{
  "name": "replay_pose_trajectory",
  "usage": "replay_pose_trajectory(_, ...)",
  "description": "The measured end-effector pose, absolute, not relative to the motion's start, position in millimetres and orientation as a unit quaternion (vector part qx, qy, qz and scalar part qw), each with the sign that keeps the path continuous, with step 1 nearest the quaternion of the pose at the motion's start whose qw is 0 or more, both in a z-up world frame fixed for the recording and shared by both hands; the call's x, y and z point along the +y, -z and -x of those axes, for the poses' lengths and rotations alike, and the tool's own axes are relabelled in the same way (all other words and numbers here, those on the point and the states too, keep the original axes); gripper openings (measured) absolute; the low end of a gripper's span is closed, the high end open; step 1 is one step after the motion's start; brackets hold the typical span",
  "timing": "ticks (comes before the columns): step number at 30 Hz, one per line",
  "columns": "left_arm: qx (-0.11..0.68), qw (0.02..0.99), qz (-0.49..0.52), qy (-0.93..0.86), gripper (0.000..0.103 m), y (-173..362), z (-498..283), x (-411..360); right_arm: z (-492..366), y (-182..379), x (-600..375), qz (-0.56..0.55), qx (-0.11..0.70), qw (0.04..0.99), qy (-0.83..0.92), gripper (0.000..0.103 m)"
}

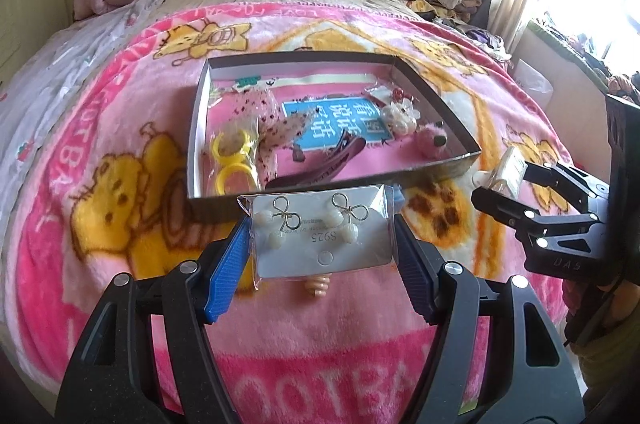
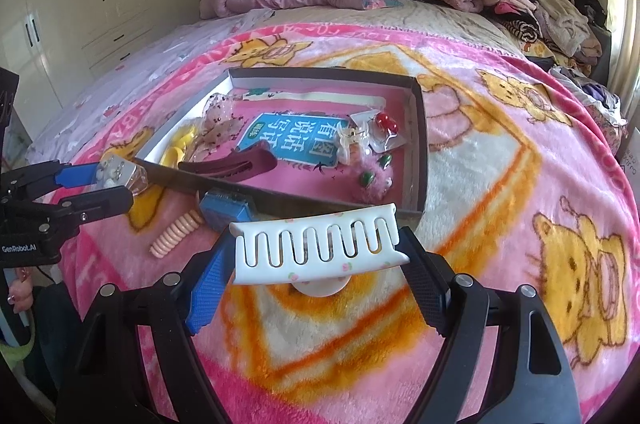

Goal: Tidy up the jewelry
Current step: 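Carry the earring card over the box with the left gripper while the right carries the comb clip there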

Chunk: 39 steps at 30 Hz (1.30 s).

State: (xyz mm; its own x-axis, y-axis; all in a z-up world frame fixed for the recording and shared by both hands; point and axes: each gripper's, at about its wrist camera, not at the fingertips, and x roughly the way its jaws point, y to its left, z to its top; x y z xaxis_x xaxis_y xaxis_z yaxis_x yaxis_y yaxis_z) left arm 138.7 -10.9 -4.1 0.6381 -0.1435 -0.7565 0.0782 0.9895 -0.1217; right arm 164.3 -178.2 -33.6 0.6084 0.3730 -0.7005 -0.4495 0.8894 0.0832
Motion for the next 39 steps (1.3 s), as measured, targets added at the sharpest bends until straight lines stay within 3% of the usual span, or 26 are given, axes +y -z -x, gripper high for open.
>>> replay_pose_trajectory(39, 0.424, 0.904, 0.053, 0.023, 0.060, 1, -216, 19, -241, 4, -164, 0.051, 0.344, 0.913, -0.213, 0.077)
